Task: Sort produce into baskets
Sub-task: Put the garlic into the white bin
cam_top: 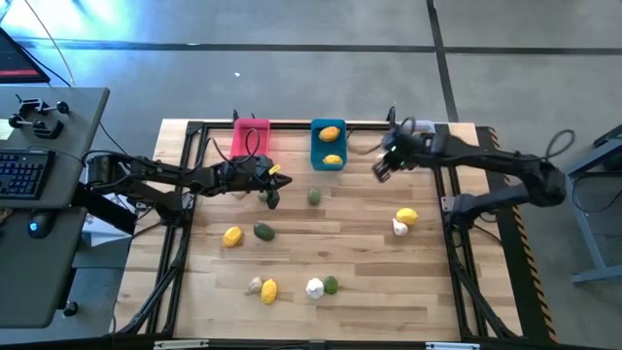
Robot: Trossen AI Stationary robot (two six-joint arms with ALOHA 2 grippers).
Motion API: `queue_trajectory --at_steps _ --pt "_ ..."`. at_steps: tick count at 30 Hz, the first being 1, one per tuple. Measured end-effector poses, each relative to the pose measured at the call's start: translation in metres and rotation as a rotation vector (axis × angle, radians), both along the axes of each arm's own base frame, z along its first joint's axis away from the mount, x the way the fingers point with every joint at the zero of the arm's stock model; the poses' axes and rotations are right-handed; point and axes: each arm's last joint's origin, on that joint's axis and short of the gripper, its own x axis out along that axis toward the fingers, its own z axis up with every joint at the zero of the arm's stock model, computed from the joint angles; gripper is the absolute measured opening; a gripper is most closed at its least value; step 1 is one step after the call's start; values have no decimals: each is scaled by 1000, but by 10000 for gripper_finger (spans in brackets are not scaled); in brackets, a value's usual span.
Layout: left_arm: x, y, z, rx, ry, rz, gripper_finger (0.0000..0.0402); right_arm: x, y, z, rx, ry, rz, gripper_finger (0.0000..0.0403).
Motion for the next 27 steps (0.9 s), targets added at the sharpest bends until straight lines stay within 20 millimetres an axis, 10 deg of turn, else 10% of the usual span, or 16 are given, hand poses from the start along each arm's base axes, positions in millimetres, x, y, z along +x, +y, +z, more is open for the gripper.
queue_trajectory --at_steps 18,27 --pt "1 0 3 41 -18 -17 0 -68 -112 -33 68 133 -472 2" --pt "1 1 2 46 -16 17 0 -66 -120 -66 258 224 -526 2"
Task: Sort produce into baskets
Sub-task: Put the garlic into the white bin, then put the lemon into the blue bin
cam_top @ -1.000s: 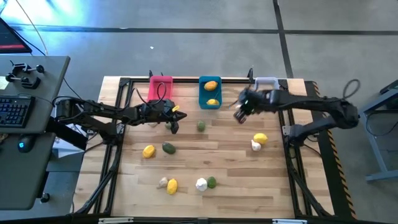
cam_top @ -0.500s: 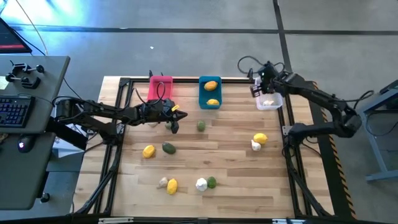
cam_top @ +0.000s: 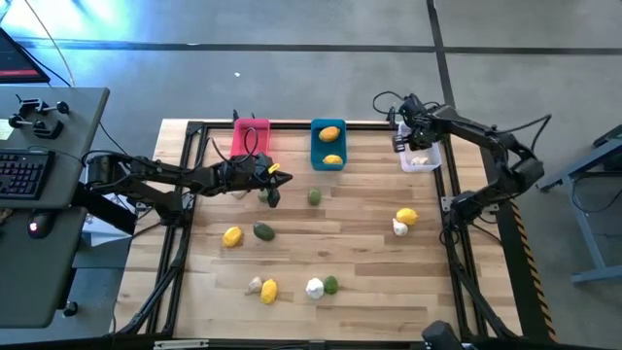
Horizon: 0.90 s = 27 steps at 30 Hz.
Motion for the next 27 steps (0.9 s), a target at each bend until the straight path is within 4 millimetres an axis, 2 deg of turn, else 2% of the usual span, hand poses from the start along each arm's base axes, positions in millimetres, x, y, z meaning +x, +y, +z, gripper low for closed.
queue_trajectory --at_steps 8,20,23,27 --pt "0 0 -1 29 16 -12 0 1 -3 -7 0 8 -84 17" --pt "-1 2 -1 4 11 0 0 3 -5 -17 44 13 -155 106" --pt "-1 1 -1 1 10 -8 0 1 -2 -11 48 -11 -152 129" --pt "0 0 -1 -3 9 -39 0 -2 10 10 7 -53 -93 137"
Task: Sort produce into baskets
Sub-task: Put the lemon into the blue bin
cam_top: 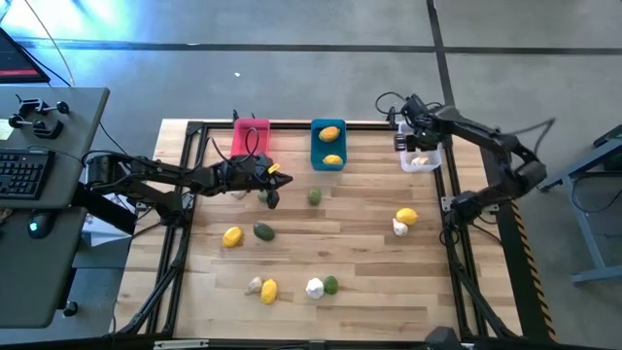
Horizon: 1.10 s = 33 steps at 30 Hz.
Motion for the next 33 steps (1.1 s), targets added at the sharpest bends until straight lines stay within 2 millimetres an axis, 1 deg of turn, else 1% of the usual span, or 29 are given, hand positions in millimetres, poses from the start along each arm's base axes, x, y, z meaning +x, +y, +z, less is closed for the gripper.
queue_trajectory --at_steps 2,4,5,8,11,14,16,18,23,26,28,30,33 --pt "0 0 0 -1 5 0 0 -1 10 16 -56 -36 53 128" --pt "-1 -1 -3 -7 28 -1 0 1 24 32 -98 -89 127 112" --pt "-2 -1 -4 -10 41 -1 0 2 33 39 -108 -122 184 103" --pt "-2 -1 -5 -2 56 -14 0 5 60 56 -89 -223 435 74" --pt "-2 -2 -5 13 61 -63 0 5 86 63 -31 -261 615 54" --pt "-2 -2 -5 6 58 -63 0 6 103 62 41 -215 727 52" --pt "-2 -2 -5 5 58 -63 0 8 112 59 104 -167 806 65" --pt "-2 -2 -5 -3 56 -59 0 12 120 54 160 -122 884 87" --pt "-2 -2 -5 -26 52 -49 0 26 135 44 251 -31 1094 170" --pt "-2 -2 -5 -33 53 -46 0 35 141 37 322 -20 1150 219" --pt "-2 -2 -6 -36 57 -45 0 42 145 32 355 -2 1167 246" --pt "-2 -2 -6 -42 63 -43 0 49 147 25 383 32 1189 263" --pt "-3 -3 -7 -48 74 -41 0 57 147 15 418 74 1224 275"
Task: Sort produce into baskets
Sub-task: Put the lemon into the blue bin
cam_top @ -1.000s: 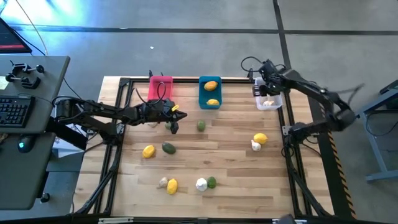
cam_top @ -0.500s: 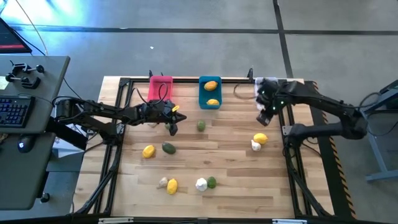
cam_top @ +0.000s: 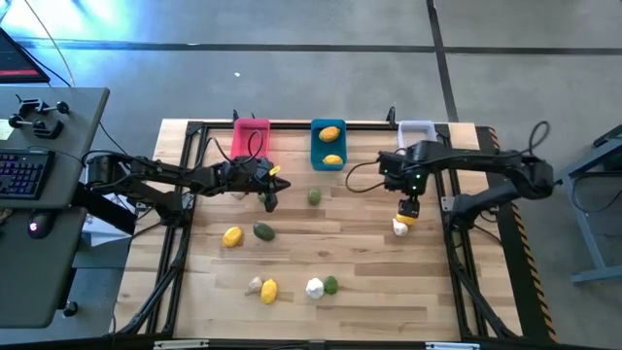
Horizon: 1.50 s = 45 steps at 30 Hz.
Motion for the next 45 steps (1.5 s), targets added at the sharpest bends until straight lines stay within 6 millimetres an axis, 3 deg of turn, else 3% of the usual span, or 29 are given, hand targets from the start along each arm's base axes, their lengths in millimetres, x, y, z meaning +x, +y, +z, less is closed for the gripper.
queue_trajectory --at_steps 13,35,45 --pt "-1 0 -1 5 13 -4 0 22 -1 -33 68 106 176 277" --pt "-2 0 -4 24 50 -10 0 35 -6 -59 81 160 301 277" --pt "-2 0 -4 24 50 -10 0 36 -3 -67 177 153 315 277"
